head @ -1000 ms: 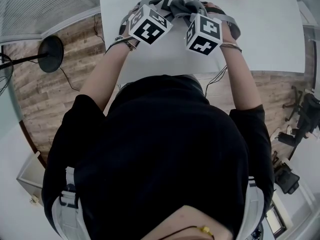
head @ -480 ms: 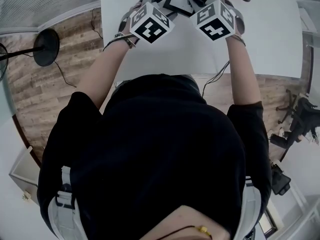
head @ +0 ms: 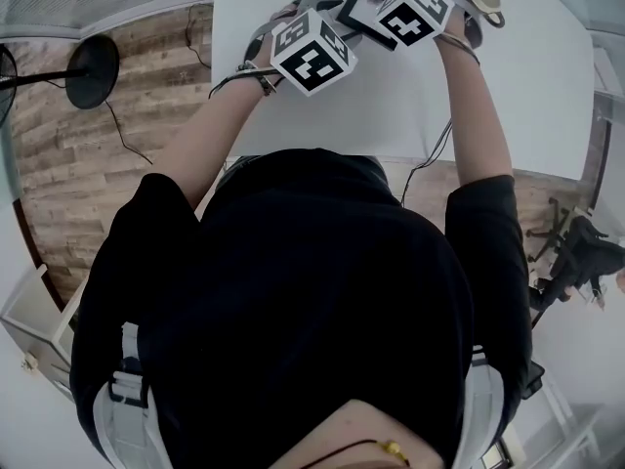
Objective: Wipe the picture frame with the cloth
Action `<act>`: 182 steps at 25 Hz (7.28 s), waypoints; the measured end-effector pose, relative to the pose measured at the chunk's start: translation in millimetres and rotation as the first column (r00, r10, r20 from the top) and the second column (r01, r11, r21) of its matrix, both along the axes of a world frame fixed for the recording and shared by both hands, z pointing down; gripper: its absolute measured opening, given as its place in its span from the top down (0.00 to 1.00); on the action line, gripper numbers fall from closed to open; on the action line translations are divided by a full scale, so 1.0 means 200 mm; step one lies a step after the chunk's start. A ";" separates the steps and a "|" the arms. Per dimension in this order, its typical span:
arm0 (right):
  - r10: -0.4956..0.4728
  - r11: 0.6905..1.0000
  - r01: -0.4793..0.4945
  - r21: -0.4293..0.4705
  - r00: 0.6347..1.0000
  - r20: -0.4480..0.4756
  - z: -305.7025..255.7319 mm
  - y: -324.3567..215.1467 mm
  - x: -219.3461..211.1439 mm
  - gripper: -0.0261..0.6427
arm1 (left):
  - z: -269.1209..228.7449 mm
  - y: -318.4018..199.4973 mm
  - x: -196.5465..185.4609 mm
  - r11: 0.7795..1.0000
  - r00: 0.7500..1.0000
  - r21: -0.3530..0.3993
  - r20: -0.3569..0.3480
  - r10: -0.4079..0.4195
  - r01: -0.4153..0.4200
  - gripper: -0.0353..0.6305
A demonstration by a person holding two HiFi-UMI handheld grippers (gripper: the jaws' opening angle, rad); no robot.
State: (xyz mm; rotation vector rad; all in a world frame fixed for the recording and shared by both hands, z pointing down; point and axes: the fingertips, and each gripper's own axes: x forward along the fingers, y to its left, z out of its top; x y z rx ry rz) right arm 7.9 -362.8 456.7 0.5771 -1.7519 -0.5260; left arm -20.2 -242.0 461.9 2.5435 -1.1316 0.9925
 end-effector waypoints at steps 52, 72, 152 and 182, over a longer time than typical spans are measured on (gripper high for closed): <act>-0.325 0.940 0.339 0.021 0.916 -0.236 0.08 0.45 -0.07 0.82 | 0.01 -0.01 0.02 1.000 1.000 0.000 0.002 0.005 -0.005 0.55; -0.372 0.924 0.383 -0.016 0.887 -0.274 0.07 0.52 -0.07 0.82 | 0.01 -0.02 0.02 1.000 1.000 -0.002 0.002 0.004 -0.004 0.55; 0.209 0.937 -0.342 -0.068 0.397 0.894 -0.42 0.72 0.27 0.81 | -0.29 0.14 -0.08 0.946 0.948 0.300 -0.319 -0.023 0.124 0.72; 0.195 0.927 -0.368 -0.068 0.322 0.927 -0.45 0.76 0.29 0.81 | -0.28 0.17 -0.11 0.944 0.916 0.273 -0.396 -0.066 0.187 0.93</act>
